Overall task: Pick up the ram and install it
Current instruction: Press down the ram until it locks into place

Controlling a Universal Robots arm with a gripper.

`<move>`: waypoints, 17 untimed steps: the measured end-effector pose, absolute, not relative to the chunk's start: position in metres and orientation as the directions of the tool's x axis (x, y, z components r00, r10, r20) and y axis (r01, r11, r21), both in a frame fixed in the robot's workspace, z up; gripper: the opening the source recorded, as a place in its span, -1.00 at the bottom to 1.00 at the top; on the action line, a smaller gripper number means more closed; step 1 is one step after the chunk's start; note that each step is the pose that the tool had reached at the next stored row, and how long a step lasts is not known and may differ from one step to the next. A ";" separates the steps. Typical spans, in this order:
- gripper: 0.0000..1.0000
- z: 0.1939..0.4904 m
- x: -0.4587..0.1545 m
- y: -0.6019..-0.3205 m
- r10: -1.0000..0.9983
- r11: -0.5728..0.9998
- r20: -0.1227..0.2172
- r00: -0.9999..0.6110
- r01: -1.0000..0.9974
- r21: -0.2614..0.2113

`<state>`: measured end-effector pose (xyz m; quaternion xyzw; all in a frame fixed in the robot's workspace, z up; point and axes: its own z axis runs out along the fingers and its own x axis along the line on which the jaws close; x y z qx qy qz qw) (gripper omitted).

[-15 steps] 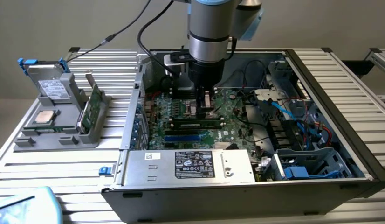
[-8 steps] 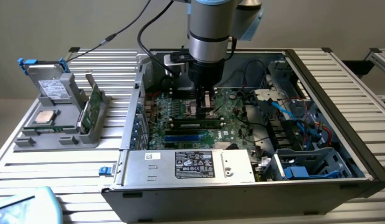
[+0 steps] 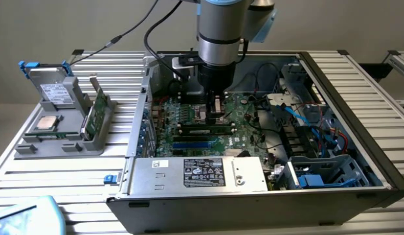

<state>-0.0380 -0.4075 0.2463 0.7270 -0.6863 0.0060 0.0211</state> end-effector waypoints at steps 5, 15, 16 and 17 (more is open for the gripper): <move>-0.79 0.246 -0.038 -0.408 -0.999 0.024 0.038 -0.023 -0.999 0.022; -0.79 0.245 -0.038 -0.408 -0.981 0.189 0.038 -0.188 -0.982 0.022; -0.79 0.245 -0.038 -0.408 -0.978 0.206 0.038 -0.205 -0.978 0.022; -0.79 0.245 -0.038 -0.408 -0.974 0.223 0.038 -0.222 -0.975 0.022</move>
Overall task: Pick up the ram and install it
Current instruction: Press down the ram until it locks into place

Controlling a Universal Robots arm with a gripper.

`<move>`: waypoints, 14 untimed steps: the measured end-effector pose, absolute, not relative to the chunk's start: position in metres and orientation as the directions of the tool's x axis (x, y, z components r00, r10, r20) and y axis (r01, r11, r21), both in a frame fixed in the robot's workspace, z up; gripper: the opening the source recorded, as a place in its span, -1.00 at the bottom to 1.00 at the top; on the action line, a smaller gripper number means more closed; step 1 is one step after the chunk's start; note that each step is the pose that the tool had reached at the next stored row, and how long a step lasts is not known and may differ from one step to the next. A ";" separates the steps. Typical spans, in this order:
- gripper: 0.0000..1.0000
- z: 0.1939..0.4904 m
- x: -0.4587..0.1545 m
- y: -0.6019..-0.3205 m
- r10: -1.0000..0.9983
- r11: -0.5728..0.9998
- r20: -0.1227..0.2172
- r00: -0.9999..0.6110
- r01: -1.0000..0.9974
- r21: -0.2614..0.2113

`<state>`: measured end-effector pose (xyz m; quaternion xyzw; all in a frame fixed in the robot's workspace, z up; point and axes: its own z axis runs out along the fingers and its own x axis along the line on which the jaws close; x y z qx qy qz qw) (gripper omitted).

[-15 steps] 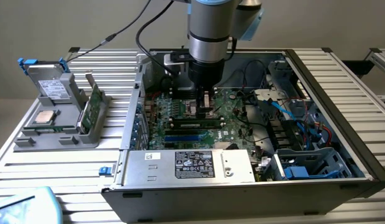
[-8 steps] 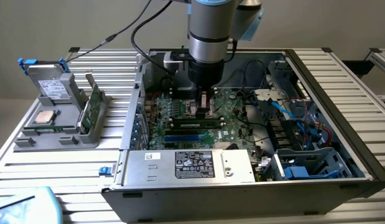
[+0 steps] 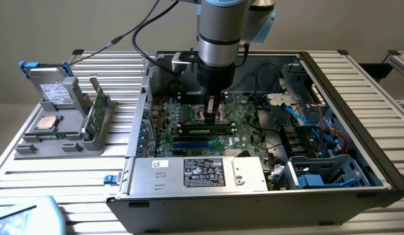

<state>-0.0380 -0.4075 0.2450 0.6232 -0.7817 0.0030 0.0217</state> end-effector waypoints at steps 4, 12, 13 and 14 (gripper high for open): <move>-0.79 0.245 -0.038 -0.408 -0.957 0.288 0.038 -0.287 -0.957 0.022; -0.79 0.244 -0.038 -0.408 -0.907 0.420 0.038 -0.419 -0.907 0.022; -0.79 0.244 -0.038 -0.408 -0.900 0.436 0.038 -0.435 -0.900 0.022; -0.79 0.243 -0.038 -0.408 -0.892 0.452 0.038 -0.451 -0.892 0.022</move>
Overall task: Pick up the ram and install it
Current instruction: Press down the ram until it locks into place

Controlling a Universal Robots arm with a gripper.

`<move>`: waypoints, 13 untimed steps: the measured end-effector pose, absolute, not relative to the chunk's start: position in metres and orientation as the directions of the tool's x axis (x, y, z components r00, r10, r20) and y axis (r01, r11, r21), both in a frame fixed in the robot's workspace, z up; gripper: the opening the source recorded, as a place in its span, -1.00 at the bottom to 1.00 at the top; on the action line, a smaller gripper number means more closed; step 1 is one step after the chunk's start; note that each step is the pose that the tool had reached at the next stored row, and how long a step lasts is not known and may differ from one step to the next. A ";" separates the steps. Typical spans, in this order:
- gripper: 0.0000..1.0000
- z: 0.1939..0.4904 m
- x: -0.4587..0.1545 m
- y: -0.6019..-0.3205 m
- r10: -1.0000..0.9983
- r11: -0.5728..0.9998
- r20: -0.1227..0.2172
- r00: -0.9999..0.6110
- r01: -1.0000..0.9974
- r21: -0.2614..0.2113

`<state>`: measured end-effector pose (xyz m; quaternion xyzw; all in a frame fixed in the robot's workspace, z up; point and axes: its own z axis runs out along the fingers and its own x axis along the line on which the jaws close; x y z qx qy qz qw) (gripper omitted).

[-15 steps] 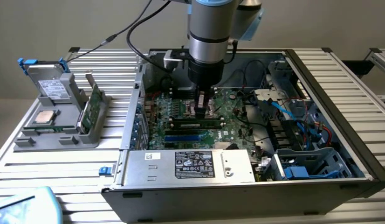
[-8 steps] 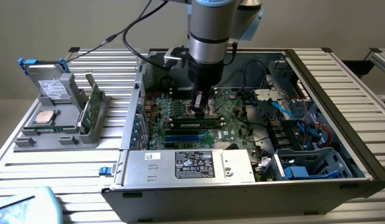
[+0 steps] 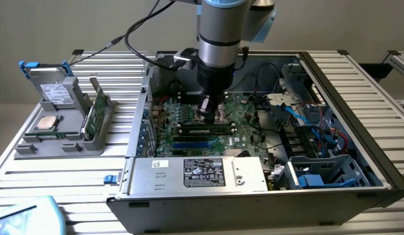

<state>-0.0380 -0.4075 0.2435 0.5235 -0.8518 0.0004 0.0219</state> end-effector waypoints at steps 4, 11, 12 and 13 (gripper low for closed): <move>-0.79 0.243 -0.038 -0.408 -0.857 0.515 0.038 -0.514 -0.857 0.022; -0.79 0.243 -0.038 -0.408 -0.786 0.619 0.038 -0.618 -0.785 0.022; -0.79 0.243 -0.038 -0.408 -0.774 0.632 0.038 -0.631 -0.774 0.022; -0.79 0.243 -0.038 -0.408 -0.763 0.646 0.038 -0.645 -0.763 0.022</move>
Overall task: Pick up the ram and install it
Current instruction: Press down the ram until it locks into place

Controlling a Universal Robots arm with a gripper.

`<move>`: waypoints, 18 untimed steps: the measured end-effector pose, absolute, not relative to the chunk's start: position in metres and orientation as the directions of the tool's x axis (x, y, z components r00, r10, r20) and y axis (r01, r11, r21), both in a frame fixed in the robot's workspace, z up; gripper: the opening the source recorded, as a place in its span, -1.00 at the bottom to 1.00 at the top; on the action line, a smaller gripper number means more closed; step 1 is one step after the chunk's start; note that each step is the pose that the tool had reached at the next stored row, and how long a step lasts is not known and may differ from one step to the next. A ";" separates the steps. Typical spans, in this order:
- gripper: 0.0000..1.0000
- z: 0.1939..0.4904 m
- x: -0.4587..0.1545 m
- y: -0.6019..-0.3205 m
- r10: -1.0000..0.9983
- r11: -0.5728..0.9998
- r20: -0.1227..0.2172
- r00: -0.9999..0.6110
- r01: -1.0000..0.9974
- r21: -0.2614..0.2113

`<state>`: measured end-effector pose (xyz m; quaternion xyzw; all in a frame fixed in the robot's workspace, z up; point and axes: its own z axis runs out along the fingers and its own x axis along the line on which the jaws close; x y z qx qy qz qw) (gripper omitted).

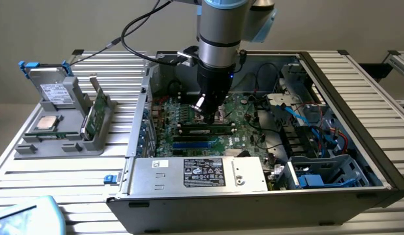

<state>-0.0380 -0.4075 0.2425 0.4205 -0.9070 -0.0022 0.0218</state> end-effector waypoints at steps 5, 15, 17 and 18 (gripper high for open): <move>-0.79 0.242 -0.038 -0.408 -0.703 0.711 0.038 -0.710 -0.703 0.022; -0.79 0.241 -0.038 -0.408 -0.565 0.825 0.038 -0.824 -0.565 0.022; -0.79 0.241 -0.038 -0.408 -0.535 0.845 0.038 -0.844 -0.535 0.022; -0.79 0.241 -0.038 -0.408 -0.520 0.854 0.038 -0.853 -0.520 0.022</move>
